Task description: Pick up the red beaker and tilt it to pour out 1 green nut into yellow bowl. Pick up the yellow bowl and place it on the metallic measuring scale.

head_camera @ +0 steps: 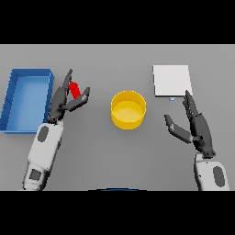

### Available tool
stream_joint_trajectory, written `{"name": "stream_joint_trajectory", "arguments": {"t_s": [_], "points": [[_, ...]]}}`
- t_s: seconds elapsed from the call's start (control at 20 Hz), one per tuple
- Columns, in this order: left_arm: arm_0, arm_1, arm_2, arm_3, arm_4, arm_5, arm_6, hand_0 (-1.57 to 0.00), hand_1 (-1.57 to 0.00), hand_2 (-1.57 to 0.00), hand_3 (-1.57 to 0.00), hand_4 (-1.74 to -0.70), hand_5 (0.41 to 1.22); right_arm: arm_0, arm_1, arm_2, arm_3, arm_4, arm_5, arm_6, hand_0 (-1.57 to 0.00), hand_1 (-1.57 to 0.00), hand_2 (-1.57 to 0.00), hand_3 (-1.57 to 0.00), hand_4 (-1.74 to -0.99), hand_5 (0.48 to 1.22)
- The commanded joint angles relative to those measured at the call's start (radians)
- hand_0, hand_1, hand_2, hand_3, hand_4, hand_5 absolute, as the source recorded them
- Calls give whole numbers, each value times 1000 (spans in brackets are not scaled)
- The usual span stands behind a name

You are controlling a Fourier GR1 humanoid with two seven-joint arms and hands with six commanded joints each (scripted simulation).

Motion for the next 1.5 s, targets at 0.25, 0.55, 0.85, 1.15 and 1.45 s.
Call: {"name": "stream_joint_trajectory", "arguments": {"t_s": [0.25,0.55,0.85,1.15,1.45], "points": [[-47,-36,35,88,17,38,-70,-153,-145,-179,-129,-1364,747,-2,-1,-8,3,-10,1,0,1,1,1,1,-1298,646],[-104,-52,81,176,41,66,-136,-1167,-1155,-1153,-1081,-1529,1043,2,6,-3,-1,-2,-6,-3,1,1,1,1,-1291,649],[-108,-44,42,173,37,66,-150,-1465,-1462,-1462,-1369,-1542,1174,-5,6,2,-3,3,-7,2,1,1,1,1,-1288,648],[-121,-41,36,85,23,64,-90,-1543,-1542,-1542,-1518,-1502,1209,-8,1,-9,3,-2,-8,3,1,1,1,1,-1294,659],[-117,11,-61,-81,-103,52,34,-1564,-1564,-1563,-1557,-1584,1181,2,0,2,5,11,-3,-26,1,1,1,1,-1281,663]]}}
